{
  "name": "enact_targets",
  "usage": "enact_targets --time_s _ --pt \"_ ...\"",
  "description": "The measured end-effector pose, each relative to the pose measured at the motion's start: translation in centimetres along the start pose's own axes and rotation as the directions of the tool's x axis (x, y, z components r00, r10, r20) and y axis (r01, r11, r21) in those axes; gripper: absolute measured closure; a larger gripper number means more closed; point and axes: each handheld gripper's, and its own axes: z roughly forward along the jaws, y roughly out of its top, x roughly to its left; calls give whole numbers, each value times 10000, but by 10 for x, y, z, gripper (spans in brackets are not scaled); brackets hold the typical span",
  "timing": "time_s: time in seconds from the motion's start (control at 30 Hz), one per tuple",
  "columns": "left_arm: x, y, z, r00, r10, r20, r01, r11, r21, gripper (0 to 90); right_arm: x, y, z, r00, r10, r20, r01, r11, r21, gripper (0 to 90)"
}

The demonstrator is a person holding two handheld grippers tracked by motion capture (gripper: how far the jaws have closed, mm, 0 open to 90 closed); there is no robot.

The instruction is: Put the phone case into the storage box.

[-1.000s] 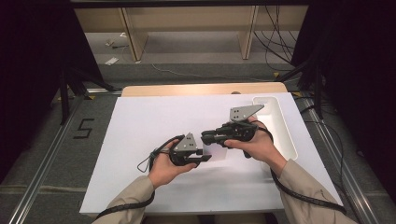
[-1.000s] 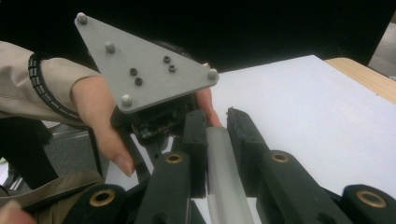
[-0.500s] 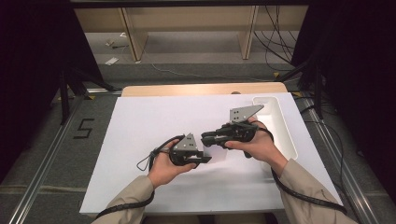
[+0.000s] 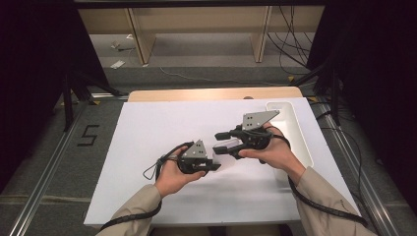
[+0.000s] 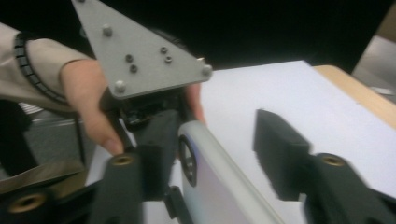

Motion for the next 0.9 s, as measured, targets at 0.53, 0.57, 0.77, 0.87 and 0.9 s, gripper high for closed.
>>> enact_targets --time_s 0.53,0.57,0.77,0.87,0.9 --pt "12 -2 -11 9688 -1586 -1907 1572 9873 -224 807 -14 -2 -19 9795 1117 1673 -1002 9921 -762 259" --pt "12 -1 -13 9661 -1657 -1979 1646 9861 -222 807 -15 -2 -20 9782 1163 1718 -1039 9914 -798 266" --pt "16 -2 -18 9371 -2199 -2713 2145 9755 -497 807 -18 -4 -23 9633 1401 2291 -1169 9868 -1123 213" --pt "17 -2 -21 9246 -2410 -2951 2341 9704 -589 806 -19 -6 -24 9542 1504 2587 -1218 9849 -1233 179" --pt "18 -3 -22 9206 -2470 -3024 2392 9689 -631 806 -20 -7 -25 9508 1552 2682 -1251 9841 -1259 168"
